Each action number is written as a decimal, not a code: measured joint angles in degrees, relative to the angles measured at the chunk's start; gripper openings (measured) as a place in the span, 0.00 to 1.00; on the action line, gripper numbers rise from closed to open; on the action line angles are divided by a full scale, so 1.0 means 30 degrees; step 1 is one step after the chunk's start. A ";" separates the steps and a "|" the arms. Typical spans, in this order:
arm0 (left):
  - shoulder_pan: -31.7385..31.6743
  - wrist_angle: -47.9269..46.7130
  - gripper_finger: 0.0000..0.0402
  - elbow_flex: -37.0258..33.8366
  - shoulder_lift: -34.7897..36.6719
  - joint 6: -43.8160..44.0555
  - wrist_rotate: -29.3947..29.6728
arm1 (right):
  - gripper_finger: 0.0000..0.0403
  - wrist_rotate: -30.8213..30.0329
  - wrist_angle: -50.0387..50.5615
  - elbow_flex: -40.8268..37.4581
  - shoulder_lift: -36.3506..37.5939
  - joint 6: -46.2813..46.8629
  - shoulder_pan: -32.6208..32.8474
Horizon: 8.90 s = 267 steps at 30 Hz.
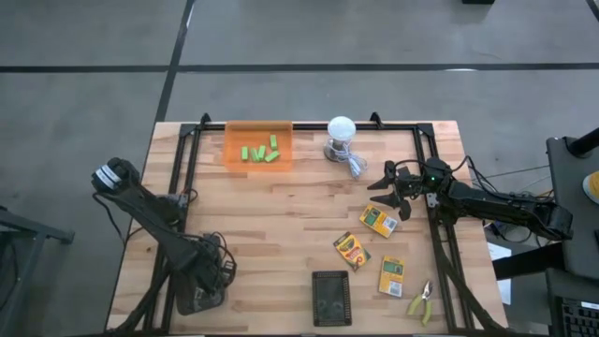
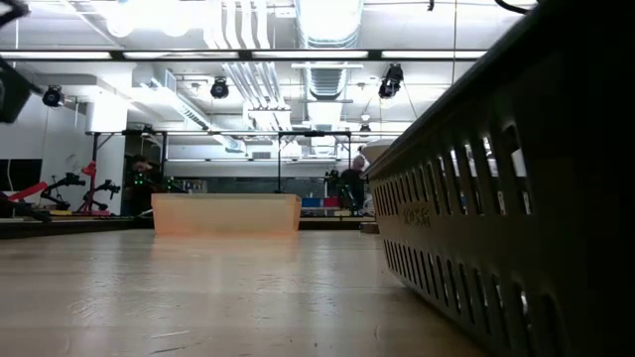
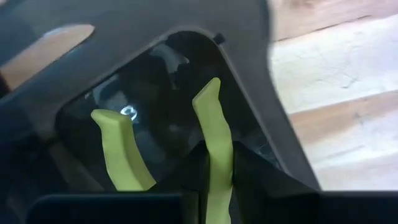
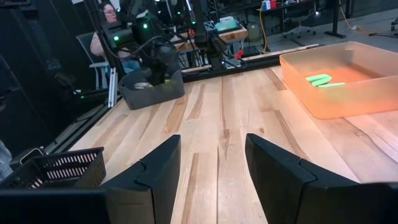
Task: Pick & Place School Supplies
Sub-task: Put the green hole puncher into the left black bin
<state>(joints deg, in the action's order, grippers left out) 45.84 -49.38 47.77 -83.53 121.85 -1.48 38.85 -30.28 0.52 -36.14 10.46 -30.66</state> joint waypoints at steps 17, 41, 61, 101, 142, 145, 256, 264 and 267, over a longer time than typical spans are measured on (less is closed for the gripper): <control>0.0000 0.1731 0.29 -0.1311 0.0007 -0.0045 0.0102 | 0.44 -0.0001 0.0000 0.0002 0.0000 0.0000 -0.0001; 0.0000 0.1302 0.44 -0.0580 0.0058 -0.0353 0.0321 | 0.44 0.0000 0.0000 -0.0003 0.0000 0.0000 -0.0001; -0.0145 -0.7040 0.44 0.6148 0.0073 -0.0761 0.1413 | 0.44 -0.0003 0.0000 0.0000 0.0000 0.0000 -0.0002; -0.6933 0.1750 0.44 1.1774 -0.0018 -1.7605 1.0462 | 0.44 -0.0001 0.0000 0.0004 0.0000 0.0000 -0.0006; -0.8014 0.3174 0.44 1.1512 -0.0015 -2.6495 1.3865 | 0.44 -0.0013 -0.0376 -0.0003 -0.0005 0.5515 0.0001; -0.8014 0.3183 0.44 1.1512 -0.0015 -2.6524 1.3894 | 0.44 -0.0962 -0.0902 0.0003 0.0007 1.0142 0.0001; -0.8157 0.3312 0.44 1.1475 0.0933 -3.3030 1.7741 | 0.23 -1.0280 3.6465 3.0251 -2.3613 4.1106 2.8604; -0.8153 0.3312 0.44 1.1475 0.0933 -3.3095 1.7741 | 0.24 -0.8564 3.5373 2.8643 -2.3613 4.1657 2.8982; -0.8153 0.3312 0.44 1.1475 0.0933 -3.3100 1.7743 | 0.24 -0.8414 3.3766 2.7669 -2.3613 4.1943 2.9125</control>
<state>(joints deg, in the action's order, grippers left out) 21.39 -39.44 82.19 -80.73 22.55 51.75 13.61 71.01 83.53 -106.98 136.29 56.72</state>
